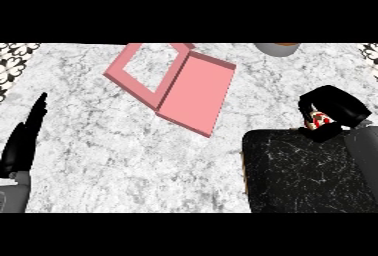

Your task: Pick the cupcake from the tray and place it in the cardboard box

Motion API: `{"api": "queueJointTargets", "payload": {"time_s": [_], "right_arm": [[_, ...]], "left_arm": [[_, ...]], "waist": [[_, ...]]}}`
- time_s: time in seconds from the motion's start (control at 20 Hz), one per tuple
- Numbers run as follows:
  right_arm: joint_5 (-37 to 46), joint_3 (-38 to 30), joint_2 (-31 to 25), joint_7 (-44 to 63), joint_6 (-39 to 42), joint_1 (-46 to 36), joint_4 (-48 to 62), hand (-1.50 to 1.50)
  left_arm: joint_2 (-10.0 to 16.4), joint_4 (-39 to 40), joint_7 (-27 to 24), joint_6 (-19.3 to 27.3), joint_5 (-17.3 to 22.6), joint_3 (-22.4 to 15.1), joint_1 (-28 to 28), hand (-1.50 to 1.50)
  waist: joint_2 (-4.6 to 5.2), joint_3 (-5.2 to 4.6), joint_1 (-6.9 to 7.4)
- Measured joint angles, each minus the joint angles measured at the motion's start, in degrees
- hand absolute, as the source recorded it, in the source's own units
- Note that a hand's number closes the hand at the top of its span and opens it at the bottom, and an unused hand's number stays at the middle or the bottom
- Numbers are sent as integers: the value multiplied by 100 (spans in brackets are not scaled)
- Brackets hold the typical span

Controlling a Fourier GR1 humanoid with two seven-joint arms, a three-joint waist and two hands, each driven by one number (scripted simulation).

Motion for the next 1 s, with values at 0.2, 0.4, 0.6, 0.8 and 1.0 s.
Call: {"api": "queueJointTargets", "payload": {"time_s": [0.2,0.4,0.6,0.8,1.0], "right_arm": [[146,-290,17,-94,-575,-859,936,150],[-9,-658,-29,-355,-869,-1534,1425,150],[-315,-962,-25,-948,-1097,-1896,1510,150],[-492,-1048,144,-1233,-967,-2325,1601,150],[-605,-997,526,-1106,-641,-2656,1584,150]], "left_arm": [[-58,84,-54,-11,-29,-33,-28,0],[-62,136,-85,-5,-36,16,-33,0],[-40,253,-104,8,-36,98,-109,0],[-41,380,-191,-26,-34,150,-112,0],[-18,310,-146,-83,-12,203,-79,0]], "waist": [[22,6,50],[11,7,11],[-9,3,-53],[-26,0,-92],[-46,-2,-124]]}}
